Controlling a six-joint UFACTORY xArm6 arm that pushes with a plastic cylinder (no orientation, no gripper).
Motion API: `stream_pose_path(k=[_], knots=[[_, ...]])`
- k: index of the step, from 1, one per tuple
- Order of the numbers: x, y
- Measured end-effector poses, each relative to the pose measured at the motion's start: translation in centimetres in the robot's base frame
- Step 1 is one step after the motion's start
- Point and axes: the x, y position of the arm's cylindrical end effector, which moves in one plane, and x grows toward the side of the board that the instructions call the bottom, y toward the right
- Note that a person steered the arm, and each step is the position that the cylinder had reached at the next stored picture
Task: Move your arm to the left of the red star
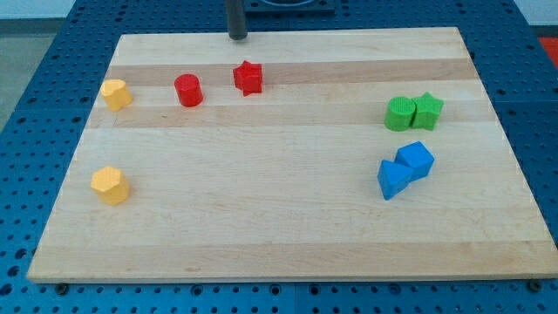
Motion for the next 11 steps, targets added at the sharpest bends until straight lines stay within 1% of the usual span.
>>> stream_pose_path(k=[2,3,4,8,10,11], knots=[[4.5,0.4],[6.8,-1.4],[8.8,-1.3],[14.3,0.4],[14.9,0.4],[17.1,-0.8]])
